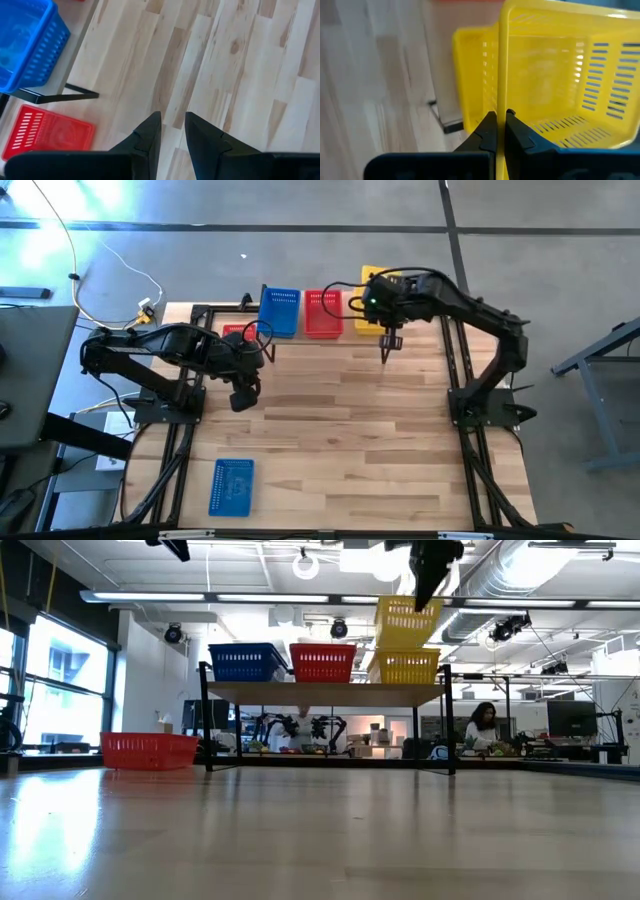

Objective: Stack baskets on shelf by color
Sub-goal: Stack the yellow basket into the other yellow baskets on the shelf

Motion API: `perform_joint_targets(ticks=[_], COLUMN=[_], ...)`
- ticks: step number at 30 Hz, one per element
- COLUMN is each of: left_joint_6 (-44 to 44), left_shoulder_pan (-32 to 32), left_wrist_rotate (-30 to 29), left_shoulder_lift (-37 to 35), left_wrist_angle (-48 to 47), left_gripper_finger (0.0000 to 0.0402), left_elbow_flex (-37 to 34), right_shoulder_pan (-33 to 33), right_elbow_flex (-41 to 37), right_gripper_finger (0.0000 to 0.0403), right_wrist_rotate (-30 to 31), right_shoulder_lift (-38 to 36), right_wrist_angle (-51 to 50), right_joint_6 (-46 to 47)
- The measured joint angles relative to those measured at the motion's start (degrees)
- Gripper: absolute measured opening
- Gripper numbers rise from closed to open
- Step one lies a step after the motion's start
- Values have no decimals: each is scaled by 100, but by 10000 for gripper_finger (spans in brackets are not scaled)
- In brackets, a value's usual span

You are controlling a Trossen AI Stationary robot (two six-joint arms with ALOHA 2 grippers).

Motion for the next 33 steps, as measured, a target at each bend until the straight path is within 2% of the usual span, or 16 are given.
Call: perform_joint_targets(ticks=[10,20,25,28,33], left_joint_6=[-185,-278,-322,-323,-322], left_shoulder_pan=[0,0,0,0,0], left_wrist_rotate=[0,0,0,0,0], left_shoulder_lift=[0,0,0,0,0], left_wrist_angle=[4,4,4,4,4], left_gripper_finger=[78,78,78,78,78], left_elbow_flex=[0,0,0,0,0], right_shoulder_pan=[-76,-147,-151,-153,-148], right_elbow_flex=[0,-2,-2,-2,-2], right_gripper_finger=[0,0,1,16,72], right_wrist_rotate=[-113,-244,-14,-94,-4], right_shoulder_lift=[436,615,610,610,610], right_wrist_angle=[-210,-210,-187,-191,-187], right_joint_6=[-381,-316,-231,-174,90])
